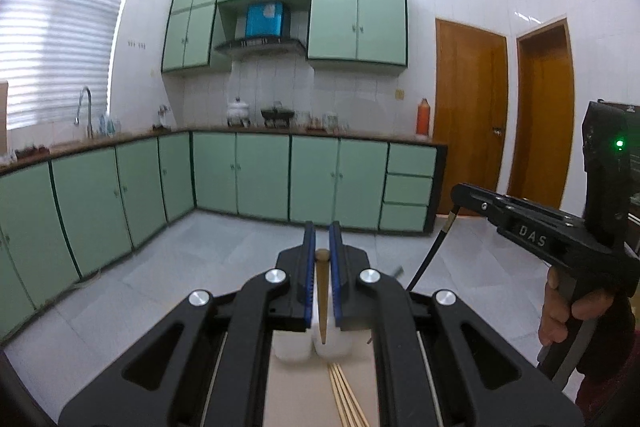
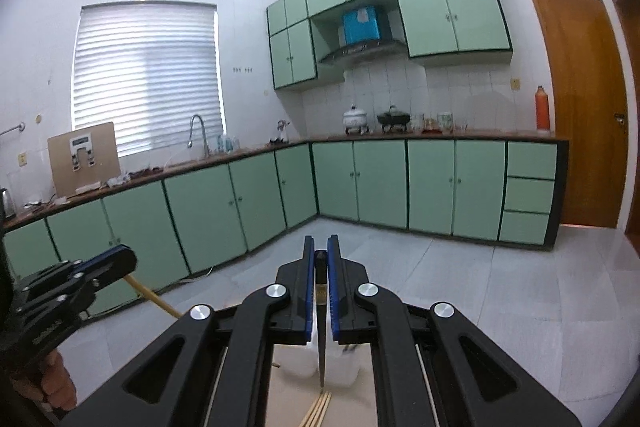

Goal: Organize utensils
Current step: 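Lift the wooden chopstick with left tool over the holder while right tool carries the black chopstick, then open left tool to drop the wooden chopstick into the holder while right tool releases its chopstick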

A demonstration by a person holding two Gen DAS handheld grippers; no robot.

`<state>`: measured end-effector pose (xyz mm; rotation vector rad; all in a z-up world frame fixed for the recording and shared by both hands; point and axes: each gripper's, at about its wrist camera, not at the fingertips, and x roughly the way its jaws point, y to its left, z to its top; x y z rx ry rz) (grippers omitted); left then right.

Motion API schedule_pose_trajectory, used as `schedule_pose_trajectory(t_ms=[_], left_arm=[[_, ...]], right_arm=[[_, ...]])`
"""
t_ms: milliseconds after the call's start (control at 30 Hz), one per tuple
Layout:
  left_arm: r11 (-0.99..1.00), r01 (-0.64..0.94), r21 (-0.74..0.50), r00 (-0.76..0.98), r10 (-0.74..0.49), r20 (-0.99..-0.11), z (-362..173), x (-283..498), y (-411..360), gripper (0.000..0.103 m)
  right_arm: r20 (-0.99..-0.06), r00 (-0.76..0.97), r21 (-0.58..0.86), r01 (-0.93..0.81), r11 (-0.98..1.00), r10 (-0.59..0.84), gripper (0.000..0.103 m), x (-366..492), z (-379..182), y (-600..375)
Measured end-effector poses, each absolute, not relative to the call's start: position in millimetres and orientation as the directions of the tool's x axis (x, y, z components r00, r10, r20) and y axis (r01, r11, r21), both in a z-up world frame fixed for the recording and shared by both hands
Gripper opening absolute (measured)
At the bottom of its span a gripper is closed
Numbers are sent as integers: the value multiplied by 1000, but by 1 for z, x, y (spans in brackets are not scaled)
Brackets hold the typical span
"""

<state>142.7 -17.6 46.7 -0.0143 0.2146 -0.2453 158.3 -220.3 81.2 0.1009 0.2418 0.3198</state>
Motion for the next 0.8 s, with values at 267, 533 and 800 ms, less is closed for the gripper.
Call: schedule_pose_trajectory(t_ms=[267,533,800], left_arm=[[980,198,-2,962,-194,-193,54,209,-25,6],[984,178,9,959,-171,-227,27,258,-29,6],[981,192,-13,924,-185,-333,-13,291,-28,7]], right_arm=[[-201,934,115,-278,954,296,6,223,87,-207],[-280,914,106,-274,956,293,6,268,48,-192],[-360,879,112,-293,949,314,6,287,11,-186]])
